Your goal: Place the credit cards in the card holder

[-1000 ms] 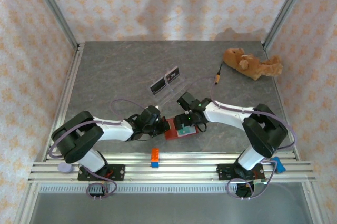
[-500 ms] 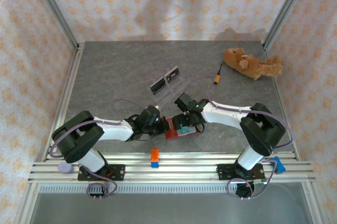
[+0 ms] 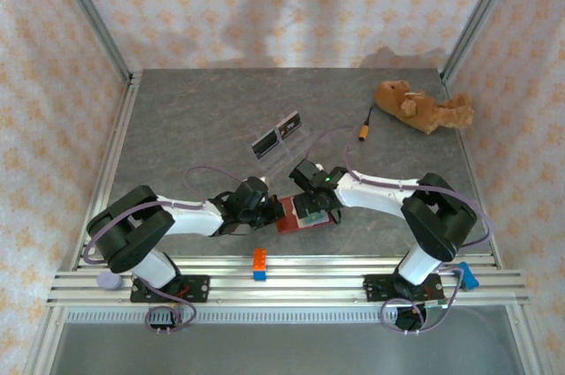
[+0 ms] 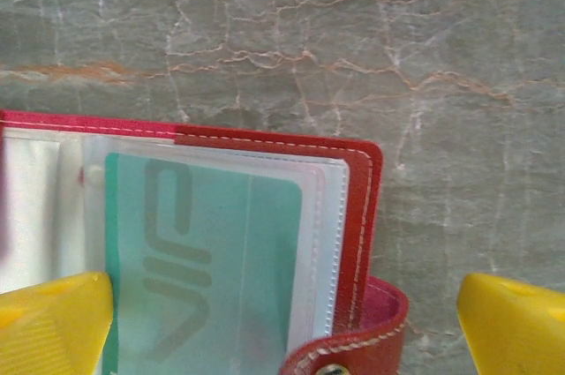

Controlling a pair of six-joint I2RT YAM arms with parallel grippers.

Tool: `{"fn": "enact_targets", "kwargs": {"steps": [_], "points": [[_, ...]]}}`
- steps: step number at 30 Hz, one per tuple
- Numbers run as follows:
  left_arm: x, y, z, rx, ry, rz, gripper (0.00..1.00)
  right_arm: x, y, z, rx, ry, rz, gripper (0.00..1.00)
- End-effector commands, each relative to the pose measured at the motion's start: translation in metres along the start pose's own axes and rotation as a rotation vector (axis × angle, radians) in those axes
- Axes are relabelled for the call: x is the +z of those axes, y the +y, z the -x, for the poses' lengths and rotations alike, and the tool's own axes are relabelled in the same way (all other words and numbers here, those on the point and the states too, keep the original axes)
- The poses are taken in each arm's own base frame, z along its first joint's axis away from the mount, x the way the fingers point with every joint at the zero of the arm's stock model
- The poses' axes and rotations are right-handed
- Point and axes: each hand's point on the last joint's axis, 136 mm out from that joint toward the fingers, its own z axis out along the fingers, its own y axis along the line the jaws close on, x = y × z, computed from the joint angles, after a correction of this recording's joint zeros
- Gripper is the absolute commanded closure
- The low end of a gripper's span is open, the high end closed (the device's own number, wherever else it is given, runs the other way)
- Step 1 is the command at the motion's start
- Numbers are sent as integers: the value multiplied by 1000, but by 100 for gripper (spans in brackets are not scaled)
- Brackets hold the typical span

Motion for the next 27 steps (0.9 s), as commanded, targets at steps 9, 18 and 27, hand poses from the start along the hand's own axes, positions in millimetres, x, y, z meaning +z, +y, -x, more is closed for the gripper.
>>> {"fn": "enact_targets", "kwargs": {"steps": [9, 18, 27], "points": [[3, 32, -6, -5, 13, 99, 98, -24, 13, 9, 28, -32, 99, 1], [4, 32, -7, -8, 17, 93, 98, -4, 16, 4, 10, 3, 81, 1], [4, 33, -7, -9, 16, 98, 98, -5, -13, -2, 9, -16, -53, 1]]}}
